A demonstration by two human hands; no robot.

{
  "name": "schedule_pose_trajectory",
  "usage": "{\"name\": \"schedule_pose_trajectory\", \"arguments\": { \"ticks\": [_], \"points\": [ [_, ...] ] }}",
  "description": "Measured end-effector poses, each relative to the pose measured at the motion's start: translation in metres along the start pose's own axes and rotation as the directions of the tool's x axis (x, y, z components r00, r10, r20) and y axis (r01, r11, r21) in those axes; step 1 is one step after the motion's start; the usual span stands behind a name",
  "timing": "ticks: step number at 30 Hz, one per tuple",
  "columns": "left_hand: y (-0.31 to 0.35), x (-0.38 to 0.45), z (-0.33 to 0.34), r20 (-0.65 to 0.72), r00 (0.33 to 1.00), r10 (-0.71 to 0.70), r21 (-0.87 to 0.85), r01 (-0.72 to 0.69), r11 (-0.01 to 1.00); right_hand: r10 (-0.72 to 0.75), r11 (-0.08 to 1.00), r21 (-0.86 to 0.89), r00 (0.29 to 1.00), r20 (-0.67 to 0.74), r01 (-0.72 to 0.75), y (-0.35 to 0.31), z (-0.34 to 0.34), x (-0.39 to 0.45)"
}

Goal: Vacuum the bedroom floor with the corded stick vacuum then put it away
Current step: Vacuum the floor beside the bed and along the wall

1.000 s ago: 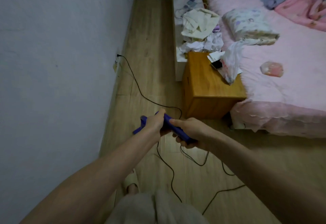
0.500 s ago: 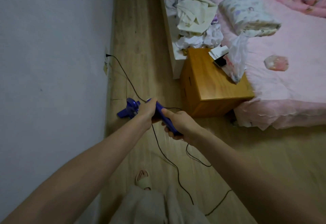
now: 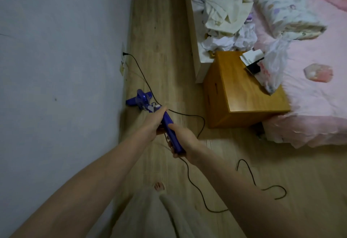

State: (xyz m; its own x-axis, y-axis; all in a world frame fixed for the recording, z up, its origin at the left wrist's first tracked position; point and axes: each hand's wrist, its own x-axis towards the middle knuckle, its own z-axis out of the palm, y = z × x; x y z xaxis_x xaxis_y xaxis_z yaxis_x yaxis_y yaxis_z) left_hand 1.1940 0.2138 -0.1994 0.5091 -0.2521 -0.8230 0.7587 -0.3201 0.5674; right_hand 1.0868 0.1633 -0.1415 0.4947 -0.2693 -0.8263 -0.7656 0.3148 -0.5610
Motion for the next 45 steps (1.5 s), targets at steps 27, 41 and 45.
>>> {"name": "schedule_pose_trajectory", "arguments": {
  "ticks": [27,41,45],
  "points": [
    [-0.110,-0.122,0.069,-0.006,1.000,-0.022,0.002,0.022,1.000,-0.161,0.984,-0.079,0.987,-0.015,0.159,0.104,-0.076,-0.136],
    [-0.071,-0.055,0.063,-0.073,0.996,-0.046,0.085,0.053,0.995,-0.136,0.982,-0.130,0.991,0.014,0.137,0.076,-0.069,-0.064],
    [-0.039,-0.036,0.035,-0.027,0.999,-0.032,0.068,0.033,0.997,-0.109,0.988,-0.105,0.994,0.008,0.109,0.044,-0.039,-0.042]
  ]
}}
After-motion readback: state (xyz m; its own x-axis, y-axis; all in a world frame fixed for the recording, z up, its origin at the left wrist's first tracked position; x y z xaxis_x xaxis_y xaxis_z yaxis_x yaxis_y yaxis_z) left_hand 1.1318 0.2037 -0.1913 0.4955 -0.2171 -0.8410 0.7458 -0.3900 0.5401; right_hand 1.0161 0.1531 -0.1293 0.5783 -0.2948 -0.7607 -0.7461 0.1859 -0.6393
